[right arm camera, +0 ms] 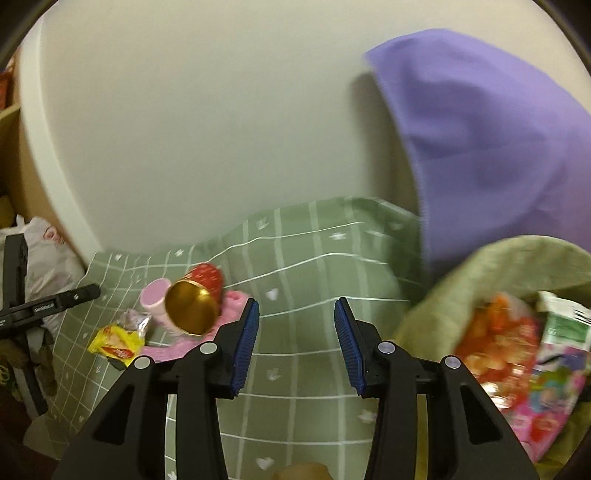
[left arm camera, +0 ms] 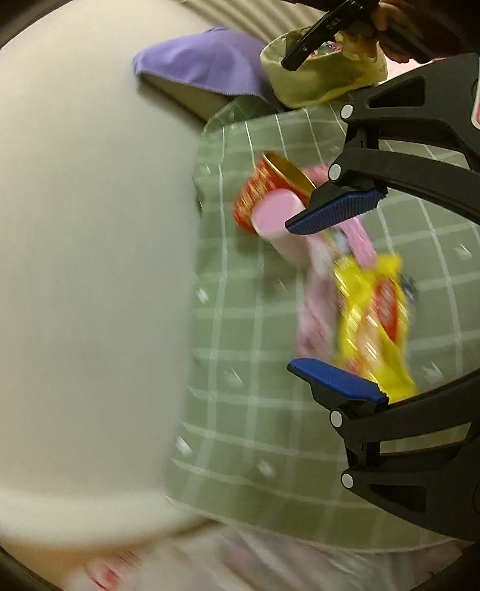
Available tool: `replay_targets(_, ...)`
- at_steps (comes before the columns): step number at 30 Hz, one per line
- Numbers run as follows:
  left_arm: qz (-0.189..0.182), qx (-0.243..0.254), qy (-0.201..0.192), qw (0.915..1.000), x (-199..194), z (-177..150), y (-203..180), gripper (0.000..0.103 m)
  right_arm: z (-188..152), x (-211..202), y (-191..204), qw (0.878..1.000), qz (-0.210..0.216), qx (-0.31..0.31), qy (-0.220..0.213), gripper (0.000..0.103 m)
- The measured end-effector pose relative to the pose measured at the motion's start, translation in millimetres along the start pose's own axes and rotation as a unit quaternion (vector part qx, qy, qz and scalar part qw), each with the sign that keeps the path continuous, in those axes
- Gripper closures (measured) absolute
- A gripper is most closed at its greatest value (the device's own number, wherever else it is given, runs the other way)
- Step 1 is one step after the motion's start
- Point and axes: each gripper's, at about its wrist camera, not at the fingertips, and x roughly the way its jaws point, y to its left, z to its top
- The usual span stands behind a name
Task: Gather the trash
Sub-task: 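Grasp the red paper cup with the right gripper while the left grasps the yellow wafer bag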
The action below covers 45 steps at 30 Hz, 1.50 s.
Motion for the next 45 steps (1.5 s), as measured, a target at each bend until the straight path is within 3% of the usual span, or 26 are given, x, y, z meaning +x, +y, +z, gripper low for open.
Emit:
replay_targets(5, 0.032, -0.033, 0.021, 0.9987, -7, -28, 19, 0.037, 2, 25, 19, 0.999, 0.022, -0.019, 0.013, 0.063)
replay_targets(10, 0.020, -0.078, 0.052, 0.9954, -4, -48, 30, 0.037, 3, 40, 38, 0.998, 0.044, -0.038, 0.021, 0.063)
replay_targets(20, 0.073, -0.080, 0.071, 0.9916, 22, -48, 24, 0.037, -3, 46, 35, 0.997, 0.056, -0.030, 0.034, 0.062)
replay_targets(23, 0.061, -0.097, 0.075, 0.9905, 26, -50, 29, 0.038, -5, 48, 36, 0.996, 0.072, -0.015, 0.040, 0.061)
replay_targets(26, 0.046, -0.101, 0.084, 0.9903, 35, -48, 28, 0.061, -4, 57, 49, 0.994, 0.099, -0.018, 0.051, 0.060)
replay_targets(27, 0.042, -0.092, 0.087, 0.9911, 39, -46, 27, 0.077, -3, 59, 55, 0.993, 0.104, -0.024, 0.049, 0.057)
replay_targets(28, 0.040, -0.087, 0.087, 0.9916, 41, -44, 26, 0.085, 0, 61, 62, 0.992, 0.109, -0.032, 0.046, 0.056)
replay_targets(29, 0.038, -0.082, 0.087, 0.9921, 42, -42, 24, 0.089, 4, 64, 69, 0.992, 0.113, -0.040, 0.042, 0.054)
replay_targets(34, 0.020, -0.048, 0.068, 0.9963, 37, -27, 22, 0.093, 16, 91, 93, 0.992, 0.093, -0.068, 0.043, 0.054)
replay_targets(45, 0.008, -0.032, 0.044, 0.9985, 31, 3, 32, 0.095, 17, 122, 93, 0.993, 0.073, -0.031, 0.086, 0.049)
